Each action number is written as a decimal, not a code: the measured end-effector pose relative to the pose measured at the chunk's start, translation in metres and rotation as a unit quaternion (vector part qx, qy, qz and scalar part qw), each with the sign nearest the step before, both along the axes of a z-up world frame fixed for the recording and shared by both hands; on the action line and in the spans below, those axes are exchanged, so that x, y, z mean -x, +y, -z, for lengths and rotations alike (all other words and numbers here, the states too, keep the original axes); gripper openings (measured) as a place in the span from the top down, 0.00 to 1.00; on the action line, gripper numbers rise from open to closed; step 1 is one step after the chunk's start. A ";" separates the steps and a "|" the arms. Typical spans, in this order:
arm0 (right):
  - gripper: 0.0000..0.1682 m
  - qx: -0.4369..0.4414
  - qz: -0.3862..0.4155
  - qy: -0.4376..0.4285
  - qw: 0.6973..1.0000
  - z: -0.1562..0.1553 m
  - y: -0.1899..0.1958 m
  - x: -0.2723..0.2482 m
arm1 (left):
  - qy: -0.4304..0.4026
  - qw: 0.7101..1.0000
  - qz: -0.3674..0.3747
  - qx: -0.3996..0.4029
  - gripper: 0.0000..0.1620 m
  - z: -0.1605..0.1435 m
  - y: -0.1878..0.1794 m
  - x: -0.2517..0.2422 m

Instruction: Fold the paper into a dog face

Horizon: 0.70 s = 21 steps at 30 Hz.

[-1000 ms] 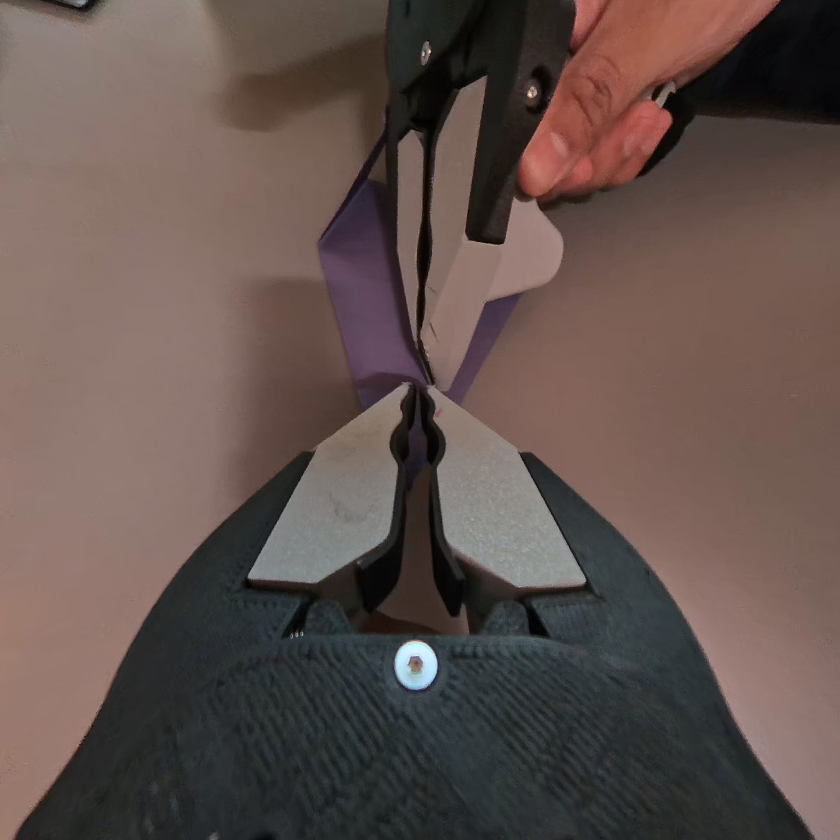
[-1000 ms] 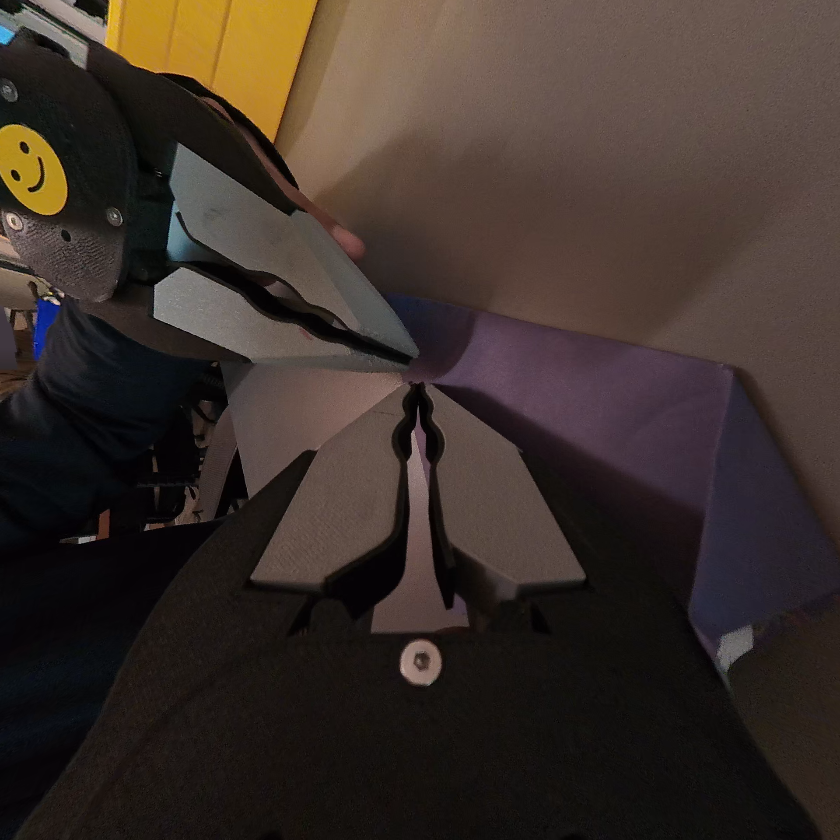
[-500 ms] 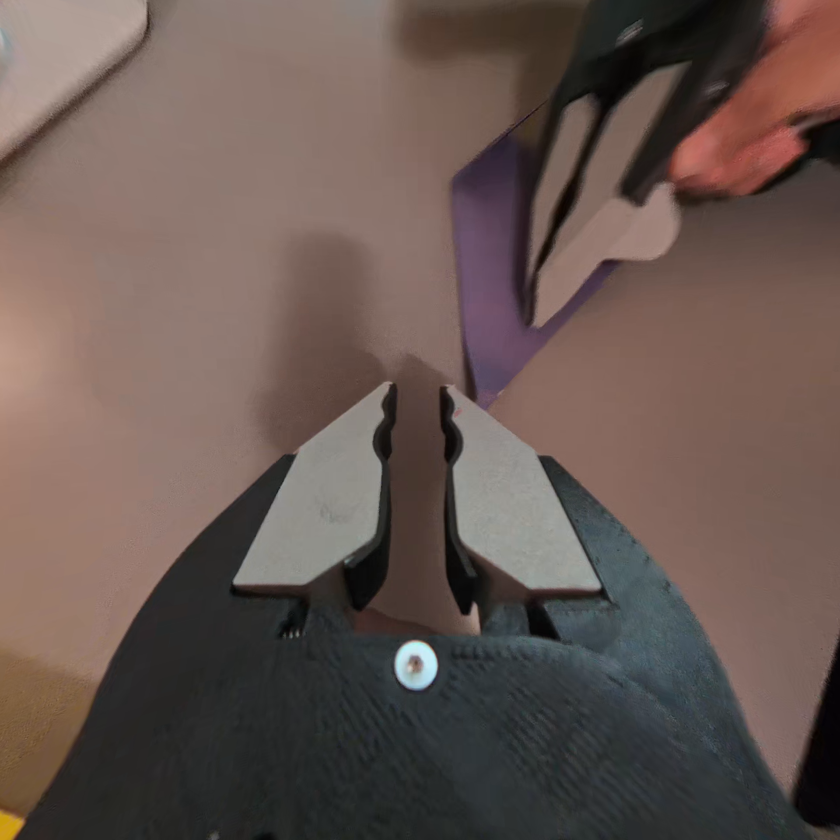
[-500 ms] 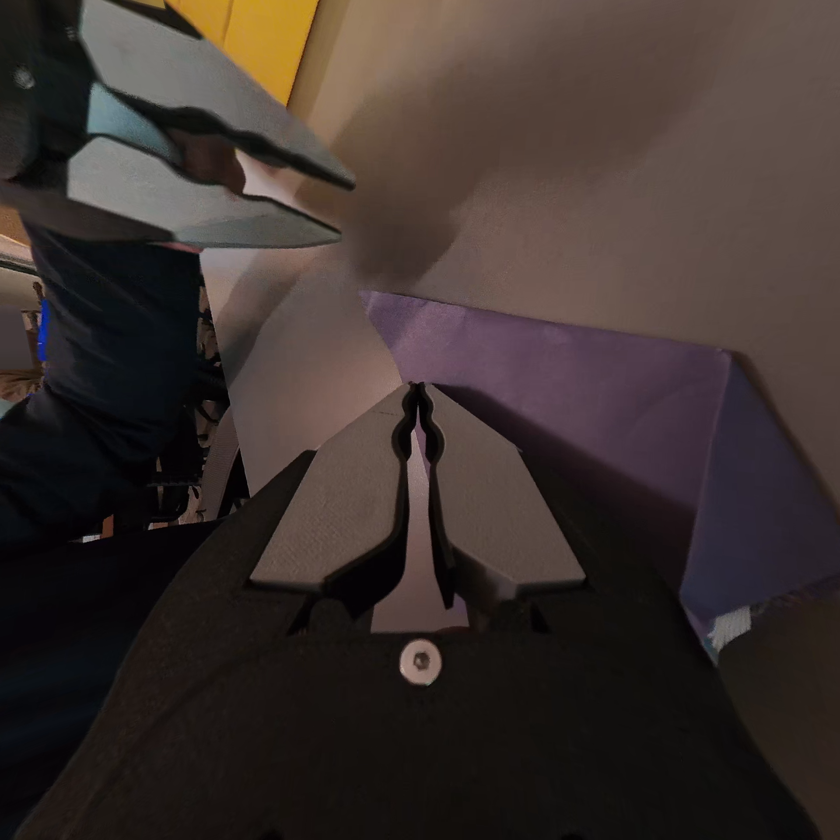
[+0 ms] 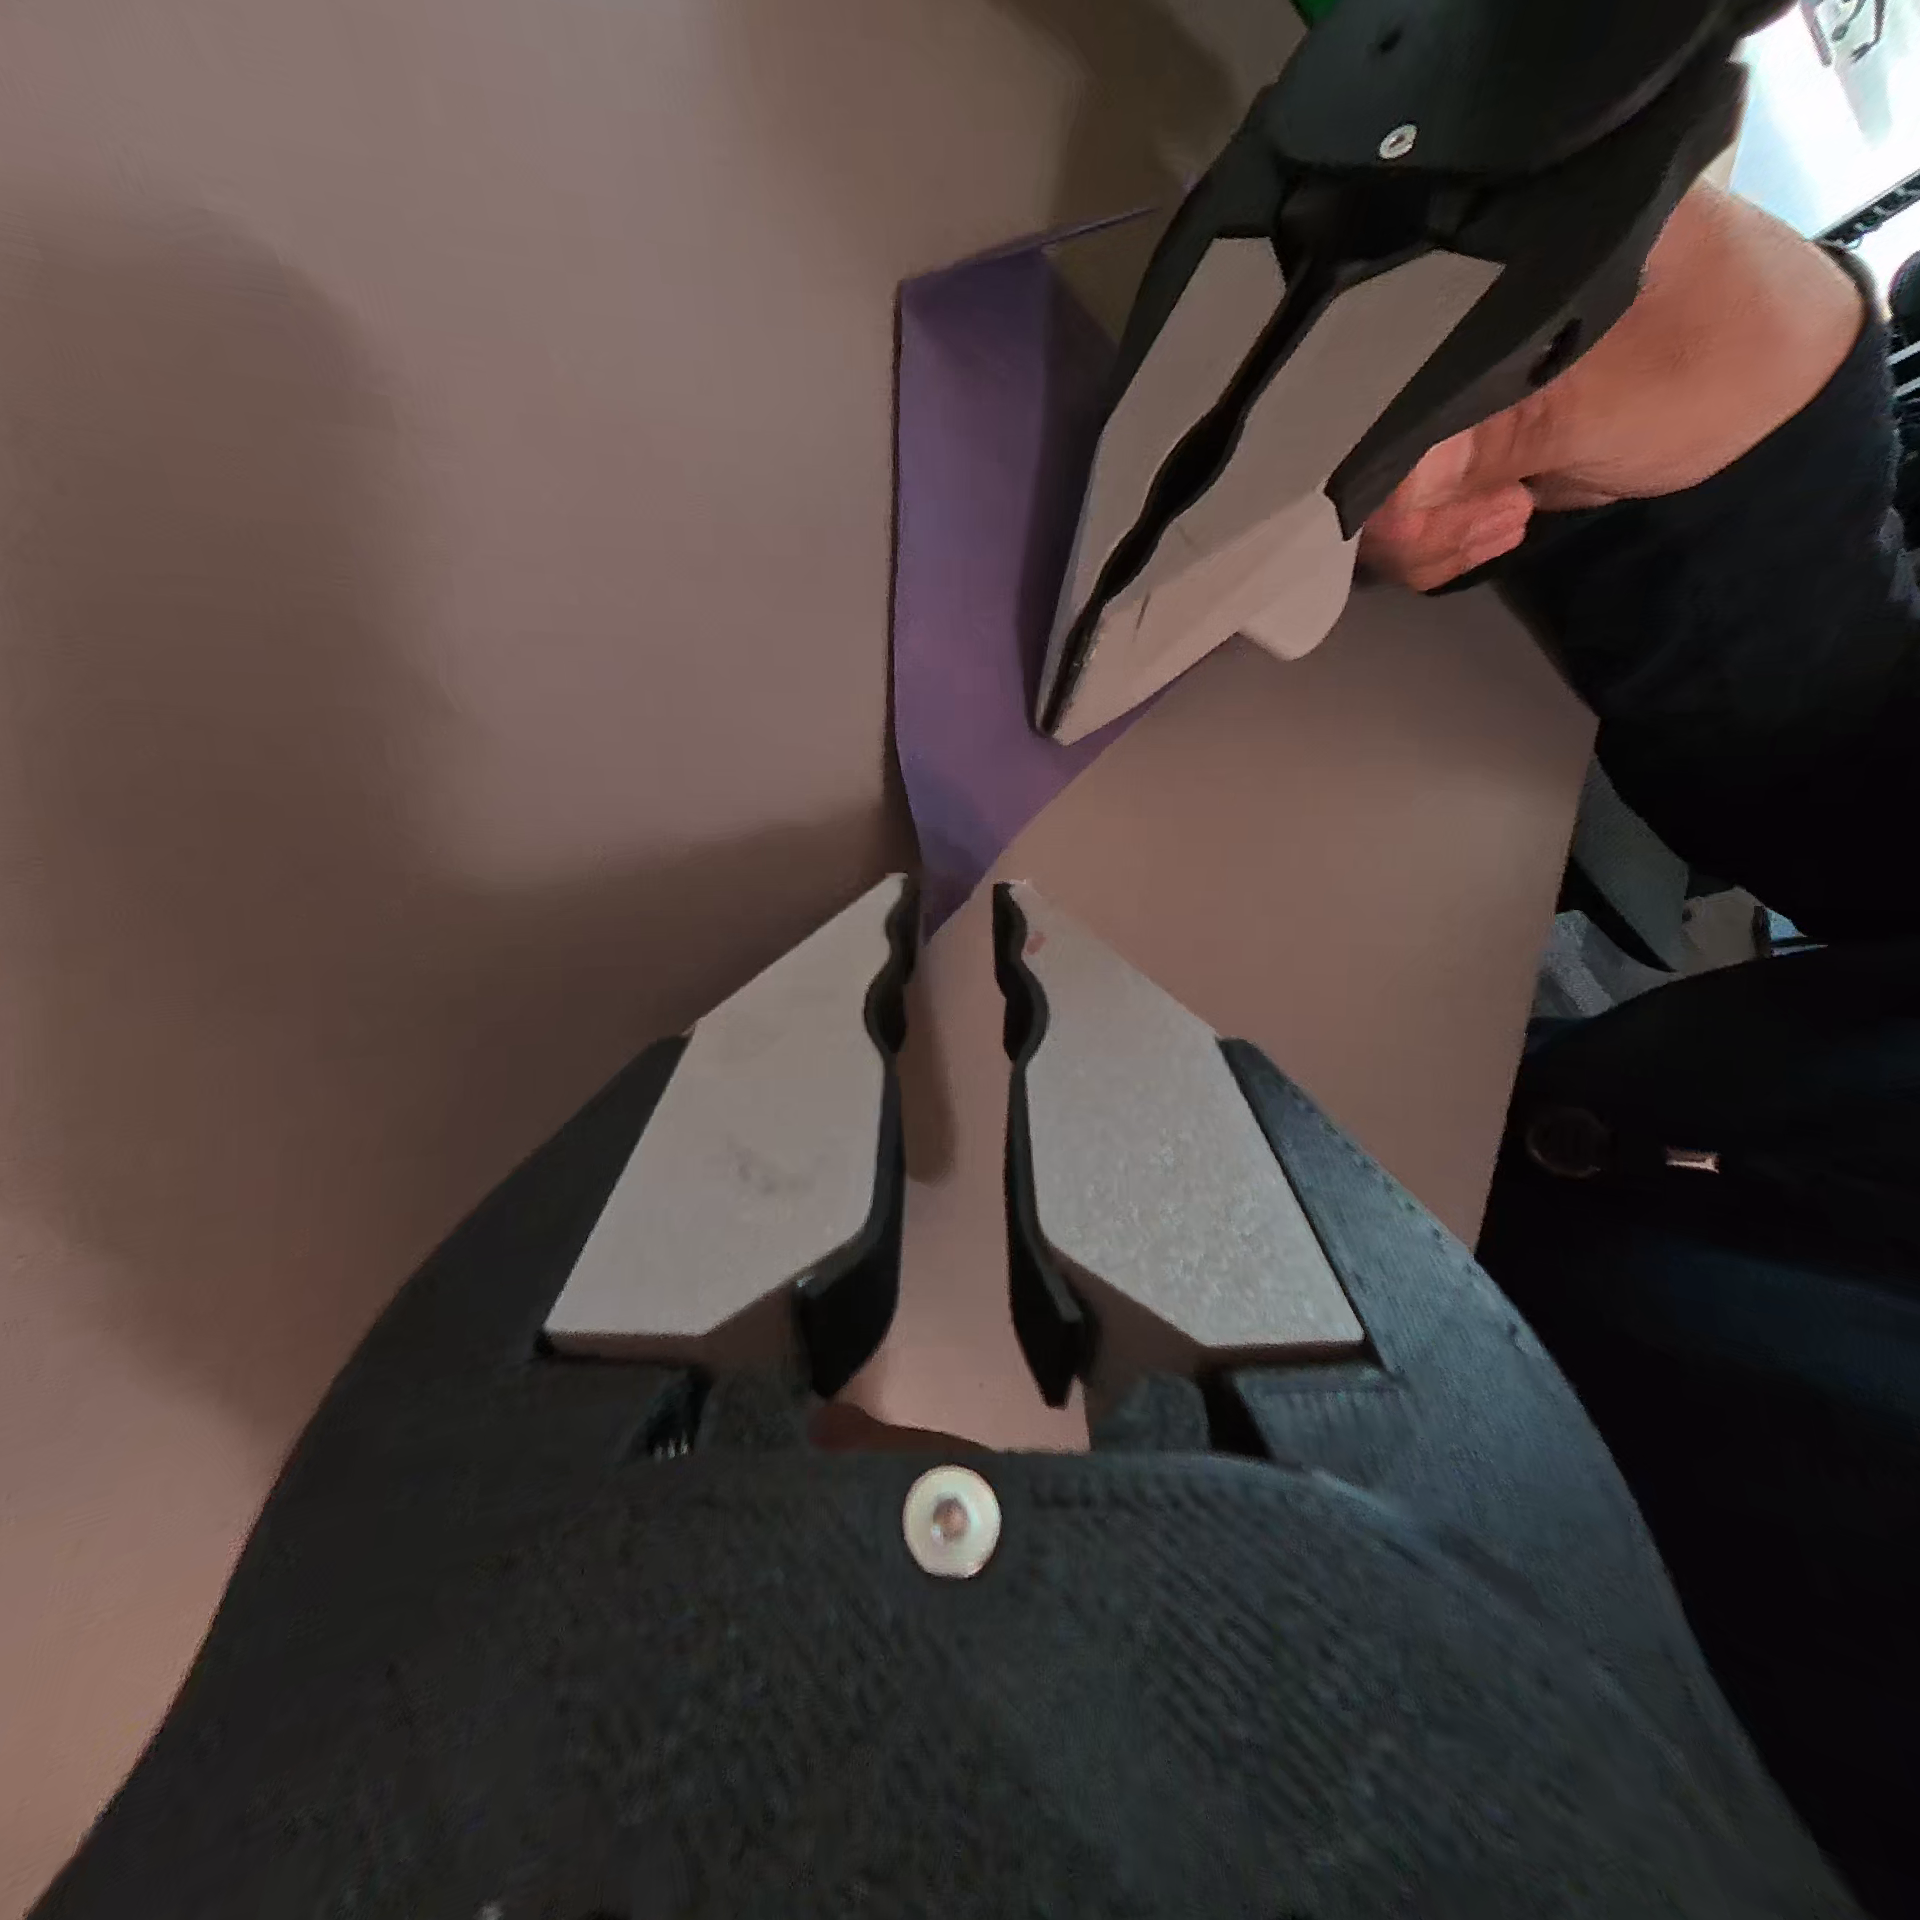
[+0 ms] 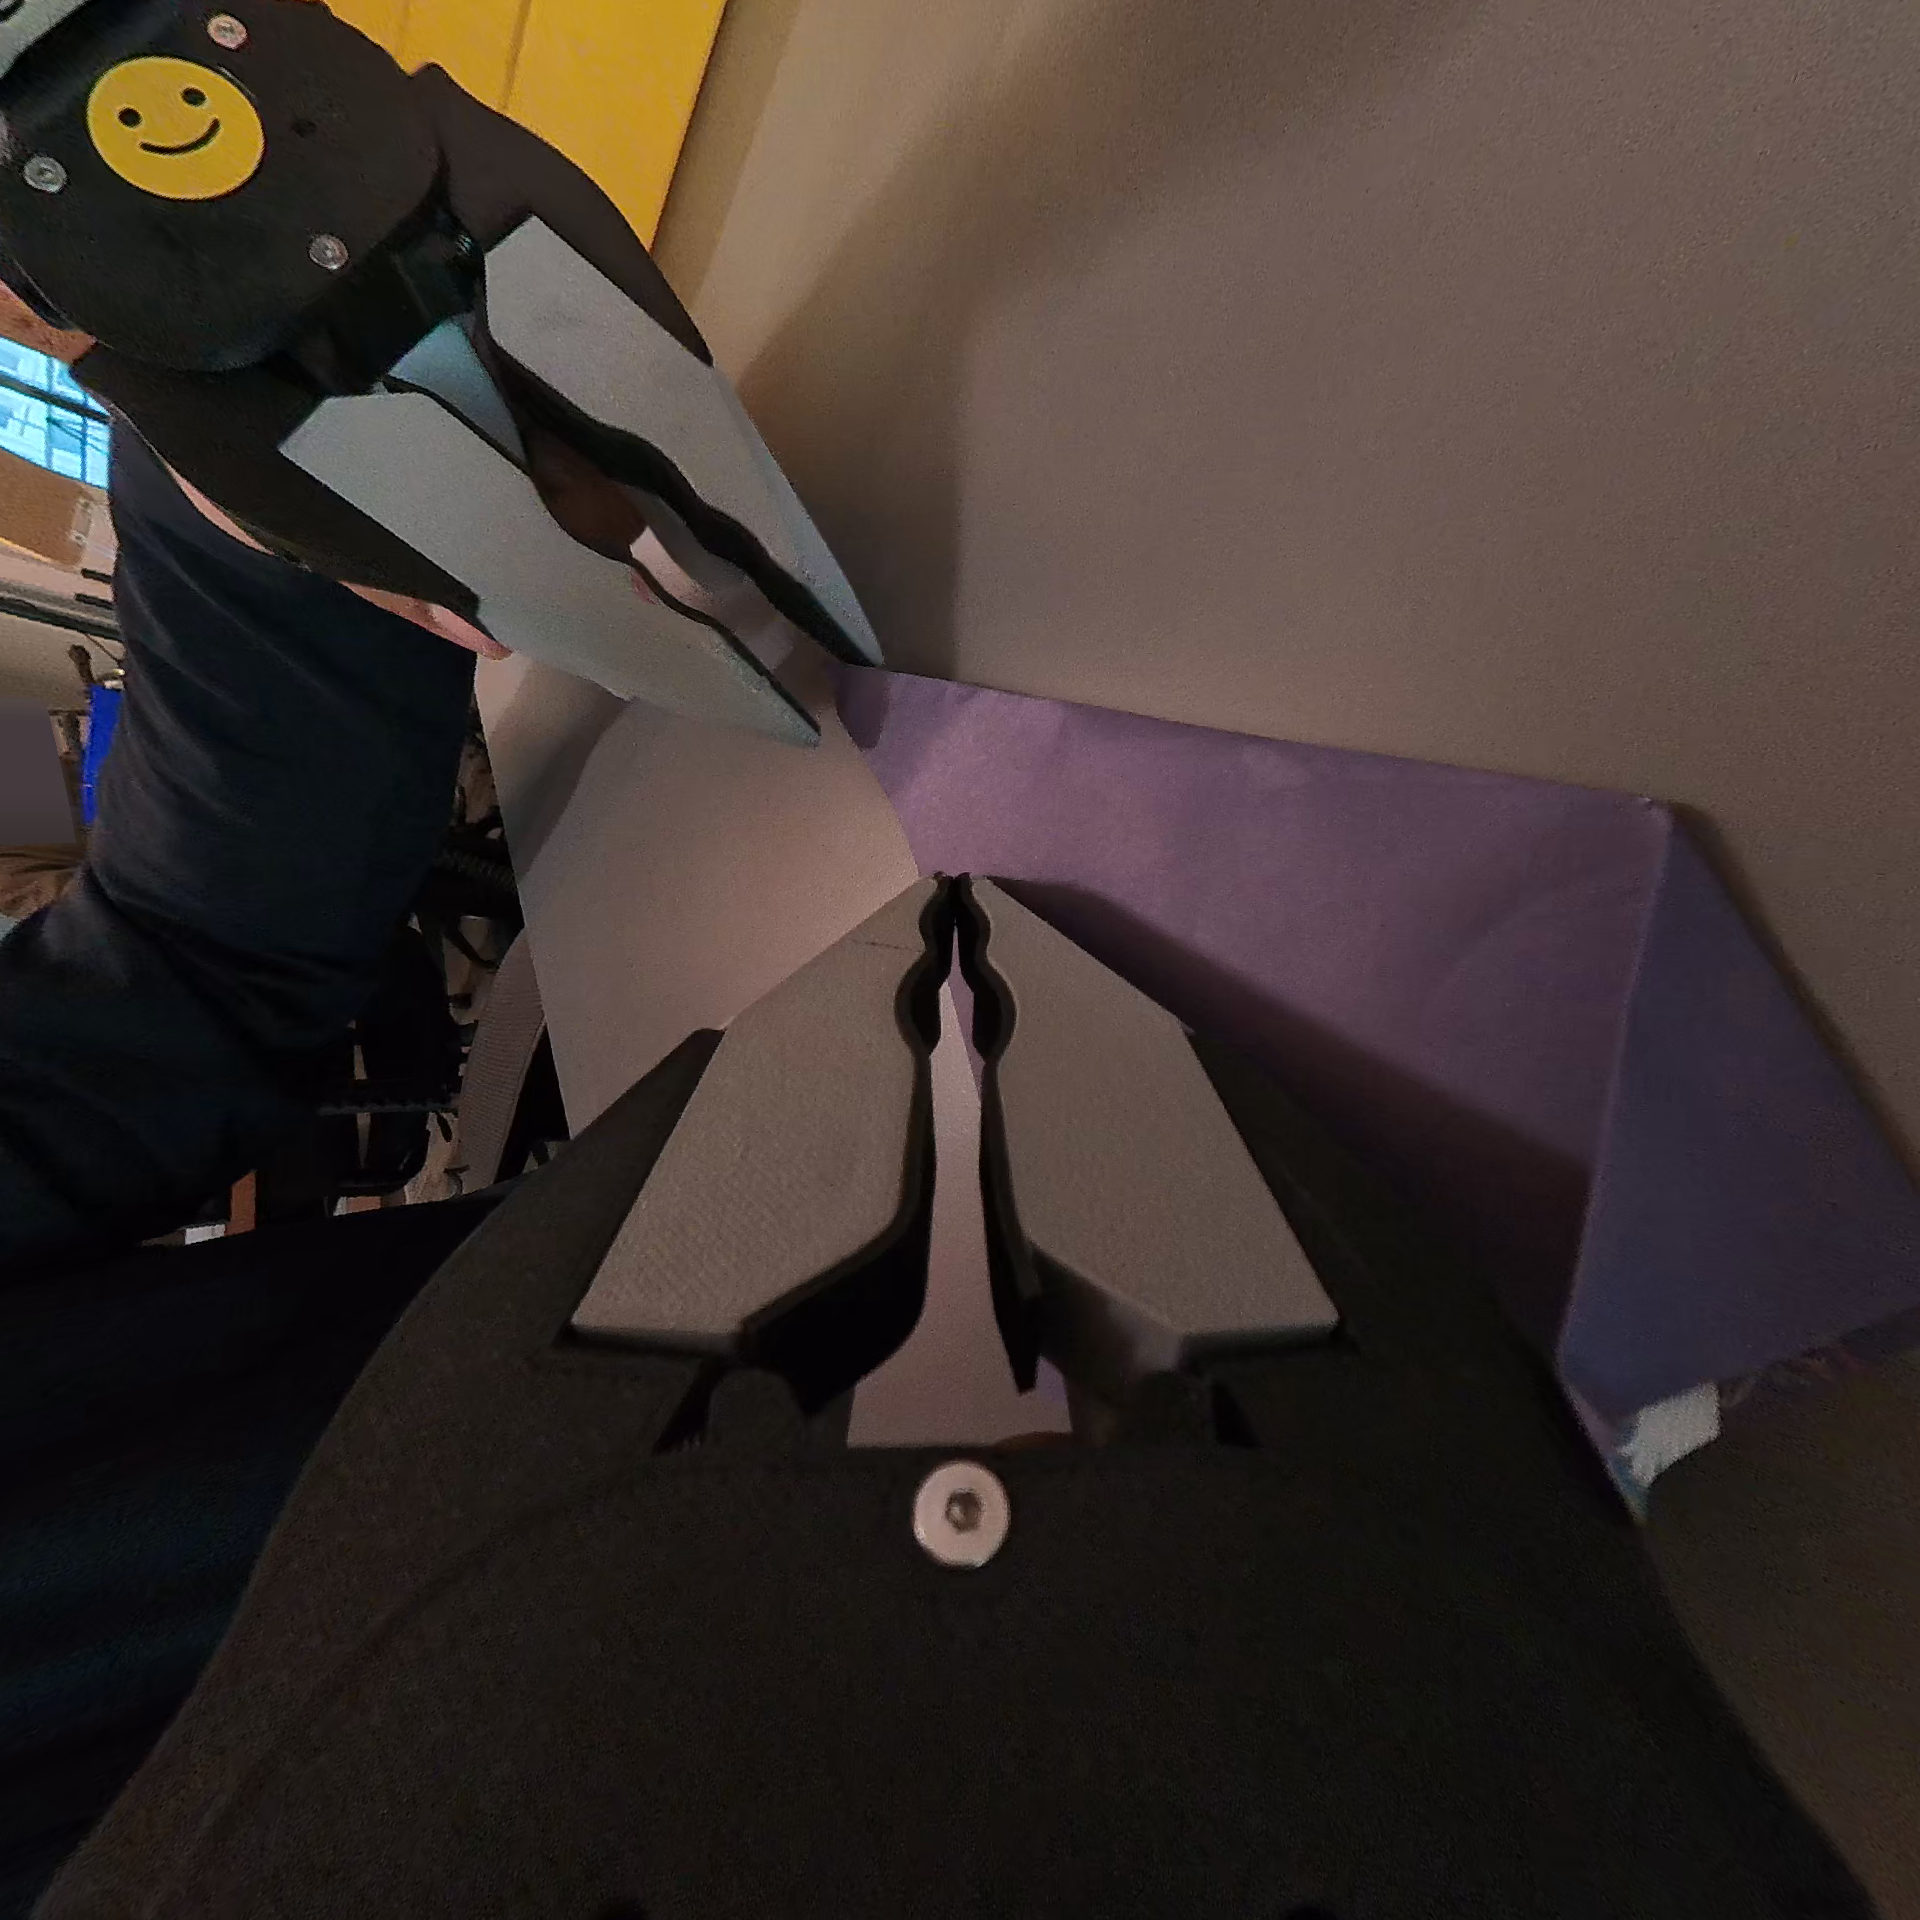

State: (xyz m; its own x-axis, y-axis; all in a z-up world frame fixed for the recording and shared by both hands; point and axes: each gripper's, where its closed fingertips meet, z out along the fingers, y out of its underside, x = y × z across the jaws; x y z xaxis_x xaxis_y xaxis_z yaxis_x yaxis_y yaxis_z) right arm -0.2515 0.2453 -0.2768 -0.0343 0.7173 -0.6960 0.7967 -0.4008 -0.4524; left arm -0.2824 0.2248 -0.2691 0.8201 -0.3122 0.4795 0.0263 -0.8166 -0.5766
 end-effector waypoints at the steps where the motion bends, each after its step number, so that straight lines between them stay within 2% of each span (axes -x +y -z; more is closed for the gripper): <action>1: 1.00 -0.001 0.000 0.000 1.000 0.000 0.000 0.000 | 0.000 1.000 0.001 -0.005 0.97 -0.001 0.002 -0.001; 6: 1.00 0.001 0.000 0.000 1.000 0.000 0.000 0.000 | -0.042 0.998 0.021 -0.048 1.00 -0.024 0.010 -0.016; 11: 1.00 0.000 0.001 0.000 1.000 0.000 0.000 0.000 | -0.015 0.998 0.042 -0.035 1.00 -0.010 0.013 -0.024; 15: 1.00 0.003 0.002 0.000 1.000 0.000 0.000 0.000 | -0.009 0.997 0.064 -0.049 1.00 -0.014 0.018 -0.036; 21: 1.00 0.005 0.002 0.000 1.000 0.000 0.000 0.000 | 0.068 0.992 0.096 -0.039 1.00 0.001 0.018 -0.042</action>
